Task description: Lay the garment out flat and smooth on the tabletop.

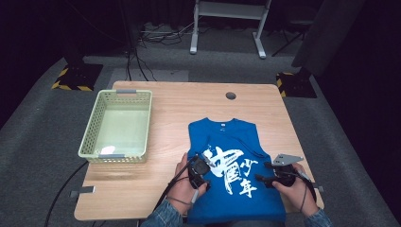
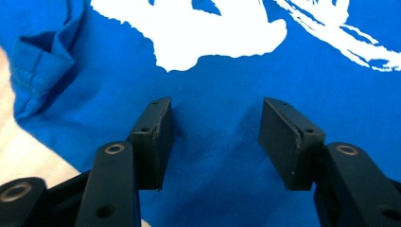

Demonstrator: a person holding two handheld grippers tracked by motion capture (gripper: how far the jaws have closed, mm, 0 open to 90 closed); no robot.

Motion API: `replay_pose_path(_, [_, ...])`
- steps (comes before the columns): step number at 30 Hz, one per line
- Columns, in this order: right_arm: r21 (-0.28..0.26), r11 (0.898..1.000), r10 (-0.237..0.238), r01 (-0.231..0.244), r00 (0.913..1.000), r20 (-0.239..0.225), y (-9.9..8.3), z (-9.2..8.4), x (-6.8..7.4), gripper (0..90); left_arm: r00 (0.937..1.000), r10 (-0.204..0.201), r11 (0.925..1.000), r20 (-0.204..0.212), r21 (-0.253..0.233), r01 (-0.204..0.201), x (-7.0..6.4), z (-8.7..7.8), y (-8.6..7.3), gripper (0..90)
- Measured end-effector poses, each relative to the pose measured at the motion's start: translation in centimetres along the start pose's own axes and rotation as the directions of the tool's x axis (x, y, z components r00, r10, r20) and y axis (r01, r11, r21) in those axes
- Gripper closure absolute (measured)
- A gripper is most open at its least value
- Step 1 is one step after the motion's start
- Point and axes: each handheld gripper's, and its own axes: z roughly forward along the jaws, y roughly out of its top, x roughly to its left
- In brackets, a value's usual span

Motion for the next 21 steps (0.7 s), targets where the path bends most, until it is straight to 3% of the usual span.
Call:
replay_pose_path(7, [-0.034, 0.999, 0.009, -0.009, 0.9999, 0.01, -0.7, -0.2, 0.1, 31.5, 0.9995, -0.024, 0.9985, -0.02, -0.049, 0.023, 0.2, -0.6, 0.5, 37.5])
replay_pose_path(16, [-0.085, 0.996, 0.015, -0.013, 0.9998, 0.014, -1.4, -0.2, 0.2, 31.5, 0.9976, -0.048, 0.9942, -0.05, -0.099, 0.043, 1.5, -1.5, 1.9, 33.9])
replay_pose_path(21, [-0.085, 0.996, 0.014, -0.013, 0.9998, 0.014, -1.4, -0.2, 0.2, 31.5, 0.9951, -0.072, 0.9905, -0.067, -0.122, 0.063, 2.3, -1.8, 2.7, 33.3])
